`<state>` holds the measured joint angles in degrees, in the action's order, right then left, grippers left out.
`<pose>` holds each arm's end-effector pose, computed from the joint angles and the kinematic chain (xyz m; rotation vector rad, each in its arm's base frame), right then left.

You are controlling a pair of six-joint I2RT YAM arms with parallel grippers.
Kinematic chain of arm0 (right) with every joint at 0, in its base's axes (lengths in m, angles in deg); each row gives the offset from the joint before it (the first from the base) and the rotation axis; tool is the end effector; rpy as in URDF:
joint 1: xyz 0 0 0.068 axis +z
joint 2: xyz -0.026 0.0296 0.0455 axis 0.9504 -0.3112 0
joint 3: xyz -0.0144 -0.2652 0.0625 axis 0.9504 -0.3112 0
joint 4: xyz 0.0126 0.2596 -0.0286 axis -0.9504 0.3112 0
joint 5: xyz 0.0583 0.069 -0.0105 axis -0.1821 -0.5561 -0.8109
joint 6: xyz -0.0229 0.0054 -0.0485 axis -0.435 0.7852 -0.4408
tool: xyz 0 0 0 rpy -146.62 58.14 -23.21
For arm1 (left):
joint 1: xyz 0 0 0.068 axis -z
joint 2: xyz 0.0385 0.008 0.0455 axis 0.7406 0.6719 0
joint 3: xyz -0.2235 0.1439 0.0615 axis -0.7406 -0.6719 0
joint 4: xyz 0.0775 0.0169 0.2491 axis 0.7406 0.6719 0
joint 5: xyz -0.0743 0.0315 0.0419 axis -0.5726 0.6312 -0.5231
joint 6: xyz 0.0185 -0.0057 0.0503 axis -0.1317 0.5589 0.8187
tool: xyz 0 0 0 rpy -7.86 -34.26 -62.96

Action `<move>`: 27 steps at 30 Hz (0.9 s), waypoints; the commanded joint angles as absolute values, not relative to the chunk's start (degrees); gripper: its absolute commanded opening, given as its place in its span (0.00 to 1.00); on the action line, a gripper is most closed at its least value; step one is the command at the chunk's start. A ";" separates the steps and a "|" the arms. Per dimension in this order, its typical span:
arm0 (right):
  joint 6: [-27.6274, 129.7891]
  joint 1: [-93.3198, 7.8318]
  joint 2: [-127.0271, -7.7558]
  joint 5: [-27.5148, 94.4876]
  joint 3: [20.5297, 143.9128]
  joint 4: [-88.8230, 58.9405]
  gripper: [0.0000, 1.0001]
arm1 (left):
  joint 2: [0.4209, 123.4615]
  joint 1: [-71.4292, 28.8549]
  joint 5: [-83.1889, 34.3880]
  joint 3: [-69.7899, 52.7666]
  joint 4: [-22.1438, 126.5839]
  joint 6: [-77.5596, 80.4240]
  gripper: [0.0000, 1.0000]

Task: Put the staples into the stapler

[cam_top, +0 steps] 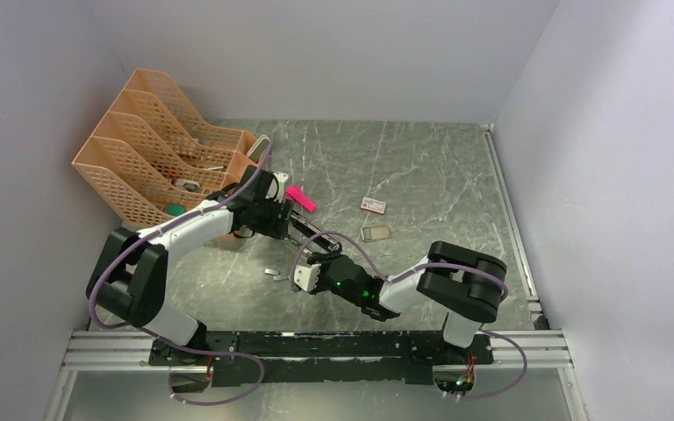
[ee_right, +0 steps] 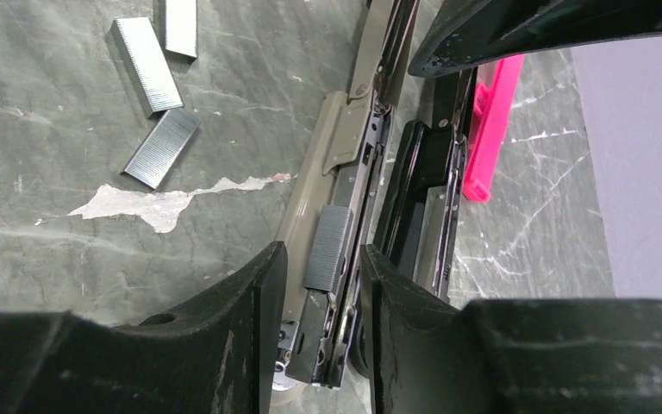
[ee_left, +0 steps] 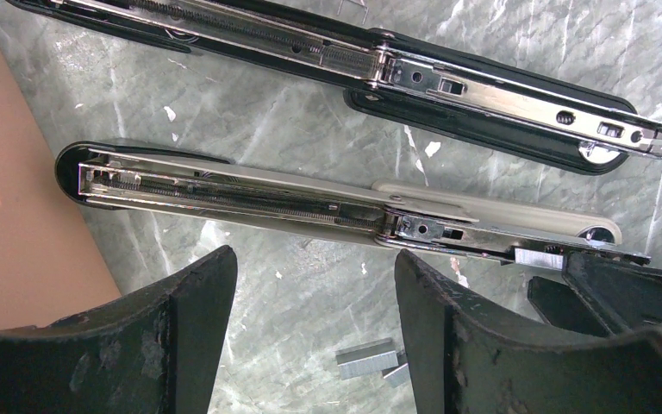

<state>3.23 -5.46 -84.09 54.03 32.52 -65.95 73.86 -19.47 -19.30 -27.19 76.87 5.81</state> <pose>0.1235 0.2629 0.1212 -1.4679 1.2619 0.0760 0.2677 -0.1465 0.1995 0.4942 2.5348 -0.3058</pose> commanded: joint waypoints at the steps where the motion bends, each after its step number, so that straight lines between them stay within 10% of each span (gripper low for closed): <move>1: 2.86 -5.06 -85.08 54.40 33.92 -65.28 0.39 | 73.04 -19.07 -18.42 -27.67 76.17 6.76 0.72; 27: 2.42 -4.92 -85.89 56.32 35.32 -62.60 0.31 | 72.87 -18.88 -18.34 -27.77 76.13 6.80 0.72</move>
<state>2.62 -5.33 -85.27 55.74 34.27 -63.11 73.86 -19.43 -19.25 -27.19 76.85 6.20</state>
